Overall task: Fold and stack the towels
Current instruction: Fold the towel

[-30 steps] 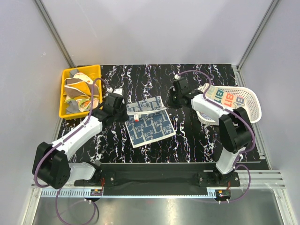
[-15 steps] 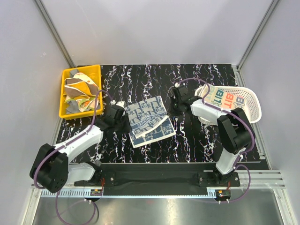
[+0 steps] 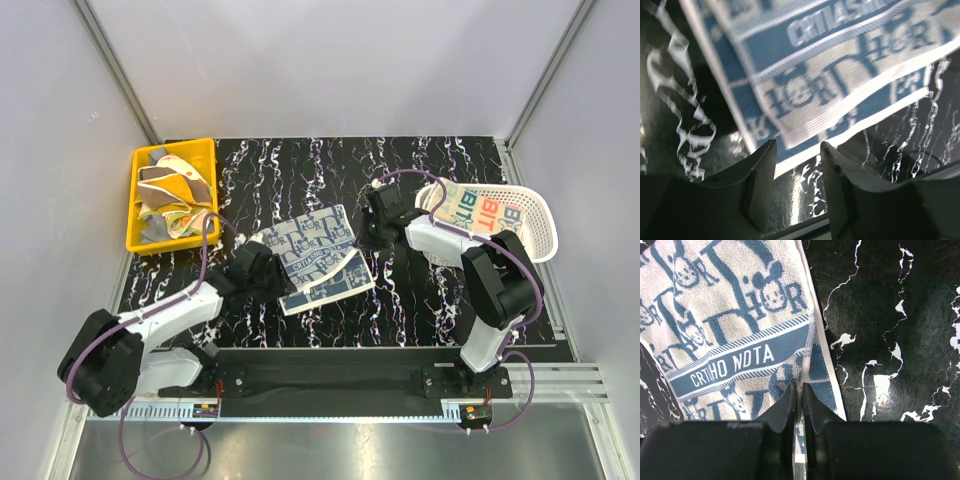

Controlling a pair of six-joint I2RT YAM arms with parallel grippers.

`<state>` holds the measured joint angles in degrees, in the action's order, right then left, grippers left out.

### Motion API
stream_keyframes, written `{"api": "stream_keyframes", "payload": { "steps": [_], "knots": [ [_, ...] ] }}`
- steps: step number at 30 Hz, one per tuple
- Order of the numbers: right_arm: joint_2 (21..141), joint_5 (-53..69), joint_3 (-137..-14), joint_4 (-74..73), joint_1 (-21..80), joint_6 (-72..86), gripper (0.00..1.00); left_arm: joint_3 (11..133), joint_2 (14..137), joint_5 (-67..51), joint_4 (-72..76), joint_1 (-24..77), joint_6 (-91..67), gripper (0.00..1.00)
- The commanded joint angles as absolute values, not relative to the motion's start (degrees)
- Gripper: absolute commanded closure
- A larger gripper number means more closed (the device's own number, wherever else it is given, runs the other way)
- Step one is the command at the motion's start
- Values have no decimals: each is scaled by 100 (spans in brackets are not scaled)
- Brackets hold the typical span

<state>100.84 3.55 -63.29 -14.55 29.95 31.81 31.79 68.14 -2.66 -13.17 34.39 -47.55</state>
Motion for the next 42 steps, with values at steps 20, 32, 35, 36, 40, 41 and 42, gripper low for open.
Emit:
{"api": "stream_keyframes", "payload": {
  "steps": [20, 32, 35, 36, 40, 41, 42],
  "knots": [
    [9993, 290, -6328, -1178, 3076, 3270, 100, 2689, 6627, 563, -545, 3735, -6724, 54],
    [9976, 308, -6302, -1169, 3076, 3296, 100, 2646, 6917, 510, -325, 3771, -6768, 61],
    [9993, 316, -6302, -1160, 3068, 3296, 100, 2663, 6934, 510, -378, 3779, -6750, 61],
    [10002, 325, -6302, -1160, 3076, 3296, 100, 2663, 6926, 518, -404, 3779, -6741, 60],
    [10019, 325, -6302, -1143, 3067, 3296, 100, 2654, 6952, 527, -457, 3779, -6733, 57],
    [10020, 325, -6302, -1143, 3076, 3305, 100, 2637, 6952, 519, -440, 3788, -6732, 57],
    [10037, 334, -6302, -1143, 3067, 3296, 100, 2628, 6970, 492, -396, 3797, -6732, 57]
  ]
}}
